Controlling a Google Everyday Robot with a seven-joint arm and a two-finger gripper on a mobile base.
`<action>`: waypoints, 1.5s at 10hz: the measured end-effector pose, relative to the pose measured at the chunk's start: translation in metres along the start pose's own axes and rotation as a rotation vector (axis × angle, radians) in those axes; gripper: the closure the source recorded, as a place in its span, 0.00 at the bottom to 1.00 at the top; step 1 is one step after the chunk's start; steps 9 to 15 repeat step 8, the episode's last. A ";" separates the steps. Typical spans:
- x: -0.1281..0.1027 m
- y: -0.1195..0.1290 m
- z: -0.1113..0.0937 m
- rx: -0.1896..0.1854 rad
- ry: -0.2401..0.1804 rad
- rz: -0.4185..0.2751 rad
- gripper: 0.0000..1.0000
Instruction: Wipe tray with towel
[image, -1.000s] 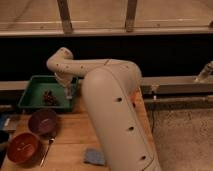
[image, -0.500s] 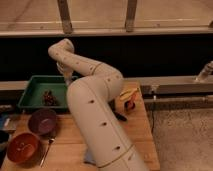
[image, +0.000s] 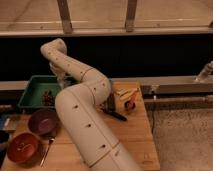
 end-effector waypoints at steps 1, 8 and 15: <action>0.002 0.022 -0.003 -0.011 0.004 -0.042 1.00; 0.047 0.097 -0.021 -0.027 0.062 -0.129 1.00; 0.047 0.097 -0.021 -0.027 0.062 -0.129 1.00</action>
